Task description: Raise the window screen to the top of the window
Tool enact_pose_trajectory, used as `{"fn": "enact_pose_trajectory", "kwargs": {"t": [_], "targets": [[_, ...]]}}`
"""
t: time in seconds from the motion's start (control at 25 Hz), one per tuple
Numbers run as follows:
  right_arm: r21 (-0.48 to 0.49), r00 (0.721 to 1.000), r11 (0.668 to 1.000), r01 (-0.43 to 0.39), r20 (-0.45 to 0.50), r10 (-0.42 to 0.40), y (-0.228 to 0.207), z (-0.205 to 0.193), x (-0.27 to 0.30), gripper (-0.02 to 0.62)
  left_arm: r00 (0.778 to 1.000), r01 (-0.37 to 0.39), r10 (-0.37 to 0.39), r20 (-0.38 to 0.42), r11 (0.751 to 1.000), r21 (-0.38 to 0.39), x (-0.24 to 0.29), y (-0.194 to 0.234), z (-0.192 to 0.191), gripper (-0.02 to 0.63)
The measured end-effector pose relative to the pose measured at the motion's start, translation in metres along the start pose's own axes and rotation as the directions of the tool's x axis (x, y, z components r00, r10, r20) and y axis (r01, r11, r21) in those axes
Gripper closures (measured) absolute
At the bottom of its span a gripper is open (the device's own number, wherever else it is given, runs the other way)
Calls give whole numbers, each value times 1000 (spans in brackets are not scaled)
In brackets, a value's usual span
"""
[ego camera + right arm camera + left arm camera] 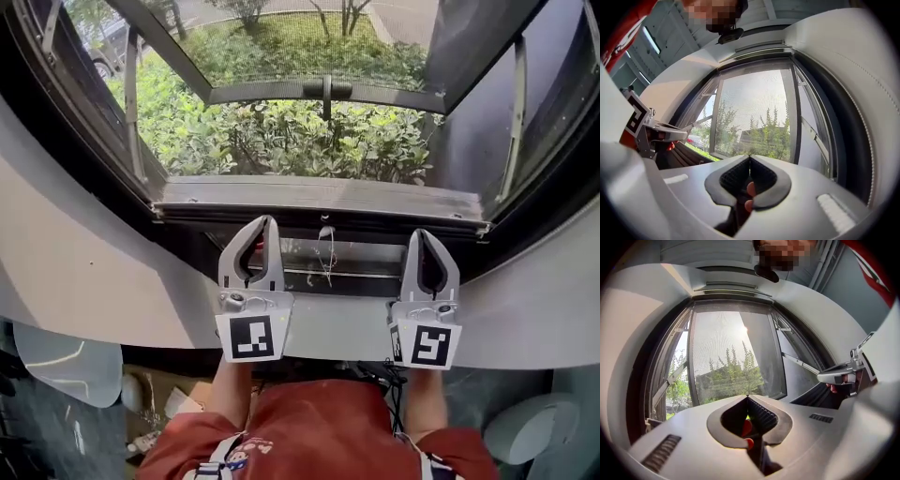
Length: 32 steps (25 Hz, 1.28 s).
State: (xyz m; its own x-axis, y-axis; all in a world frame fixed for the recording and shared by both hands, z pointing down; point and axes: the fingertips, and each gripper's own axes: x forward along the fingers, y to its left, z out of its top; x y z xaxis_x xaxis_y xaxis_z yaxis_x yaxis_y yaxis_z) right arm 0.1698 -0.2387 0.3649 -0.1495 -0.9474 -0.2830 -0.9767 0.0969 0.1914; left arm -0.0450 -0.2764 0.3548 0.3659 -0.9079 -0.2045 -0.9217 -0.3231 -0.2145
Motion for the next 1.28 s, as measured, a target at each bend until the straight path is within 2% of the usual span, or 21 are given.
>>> {"fn": "enact_pose_trajectory", "kwargs": {"t": [0.2, 0.28, 0.44, 0.52, 0.64, 0.72, 0.8, 0.88, 1.04, 1.16, 1.28], "targets": [[-25, 1000, 1000, 11, -15, -11, 4, -3, 2, 581, 1000, 11, -11, -4, 1000, 3, 3, 6, -6, 600], [-42, 1000, 999, -9, -27, 8, 7, -6, 3, 581, 1000, 21, -20, -10, 1000, 23, 4, 7, -9, 600], [-91, 993, 990, -109, -60, 104, 19, -10, 9, 552, 996, 81, -76, -36, 987, 139, 6, 2, -14, 598], [-131, 985, 979, -154, -92, 143, 24, -15, 12, 538, 992, 122, -113, -56, 973, 199, 5, -1, -19, 598], [-222, 966, 948, -230, -174, 194, 28, -29, 11, 515, 982, 184, -168, -84, 945, 270, 3, -2, -27, 563], [-324, 947, 902, -285, -238, 214, 31, -40, 9, 508, 970, 242, -216, -113, 913, 329, 1, -4, -36, 541], [-443, 933, 831, -337, -278, 229, 34, -49, 9, 501, 954, 298, -257, -153, 866, 403, -1, -5, -44, 520], [-518, 917, 765, -382, -315, 244, 34, -55, 9, 471, 942, 335, -275, -193, 814, 475, -2, -4, -51, 499], [-580, 888, 680, -448, -377, 263, 31, -62, 9, 425, 912, 409, -301, -278, 720, 560, -1, -3, -66, 477], [-599, 864, 632, -492, -426, 268, 30, -71, 7, 420, 891, 453, -302, -340, 650, 611, 1, -3, -79, 474], [-640, 856, 577, -507, -456, 246, 28, -80, 6, 419, 881, 472, -280, -382, 589, 656, 5, -1, -88, 465]]}}
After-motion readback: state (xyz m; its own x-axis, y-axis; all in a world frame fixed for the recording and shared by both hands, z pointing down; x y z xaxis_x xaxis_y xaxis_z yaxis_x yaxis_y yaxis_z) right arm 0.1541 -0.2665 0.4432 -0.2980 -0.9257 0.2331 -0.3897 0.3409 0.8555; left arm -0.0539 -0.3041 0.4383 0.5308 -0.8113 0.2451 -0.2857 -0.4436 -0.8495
